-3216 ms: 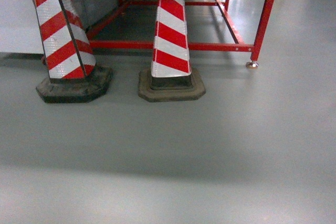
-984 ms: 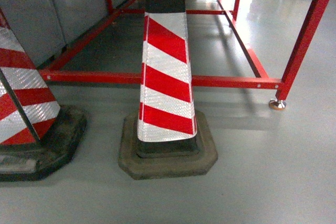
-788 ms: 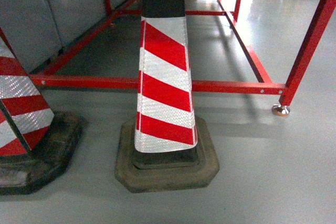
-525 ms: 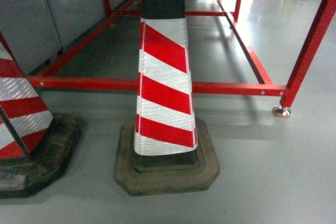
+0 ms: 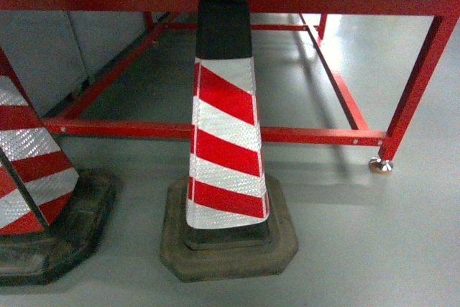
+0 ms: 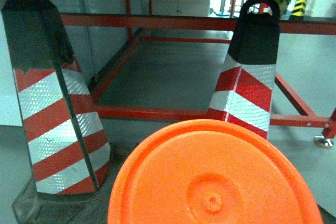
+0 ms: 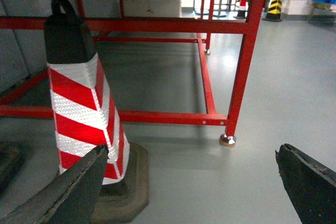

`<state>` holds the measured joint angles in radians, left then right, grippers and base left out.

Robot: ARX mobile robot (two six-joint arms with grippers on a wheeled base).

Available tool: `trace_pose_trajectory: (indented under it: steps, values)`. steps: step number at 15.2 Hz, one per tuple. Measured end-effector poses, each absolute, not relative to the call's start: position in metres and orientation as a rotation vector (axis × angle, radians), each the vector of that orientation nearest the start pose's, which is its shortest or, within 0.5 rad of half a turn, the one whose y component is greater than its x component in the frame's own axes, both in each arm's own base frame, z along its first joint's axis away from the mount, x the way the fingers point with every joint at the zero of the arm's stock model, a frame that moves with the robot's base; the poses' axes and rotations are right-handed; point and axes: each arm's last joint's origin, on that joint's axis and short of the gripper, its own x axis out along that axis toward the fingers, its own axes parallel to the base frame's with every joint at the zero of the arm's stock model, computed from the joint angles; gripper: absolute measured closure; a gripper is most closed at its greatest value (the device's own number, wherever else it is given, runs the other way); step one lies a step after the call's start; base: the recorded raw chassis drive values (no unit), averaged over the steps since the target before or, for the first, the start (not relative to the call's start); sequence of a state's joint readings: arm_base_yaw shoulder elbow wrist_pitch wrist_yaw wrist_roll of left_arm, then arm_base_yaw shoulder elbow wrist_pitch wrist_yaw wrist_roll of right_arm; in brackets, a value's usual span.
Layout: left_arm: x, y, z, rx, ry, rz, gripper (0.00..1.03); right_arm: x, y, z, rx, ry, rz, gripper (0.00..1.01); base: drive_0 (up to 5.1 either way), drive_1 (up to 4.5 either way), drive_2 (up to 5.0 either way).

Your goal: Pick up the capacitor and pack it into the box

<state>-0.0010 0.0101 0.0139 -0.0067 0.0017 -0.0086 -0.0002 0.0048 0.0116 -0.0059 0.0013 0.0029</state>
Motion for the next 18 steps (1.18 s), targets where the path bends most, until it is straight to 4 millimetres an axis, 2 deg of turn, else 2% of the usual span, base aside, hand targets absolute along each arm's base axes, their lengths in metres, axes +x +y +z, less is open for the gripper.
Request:
trace_pose_trajectory:
  steps: [18]
  values:
    - [0.0975, -0.0001, 0.1668, 0.001, 0.003, -0.001, 0.60, 0.0973, 0.0000, 0.1665, 0.002, -0.001, 0.000, 0.03, 0.0, 0.00, 0.0]
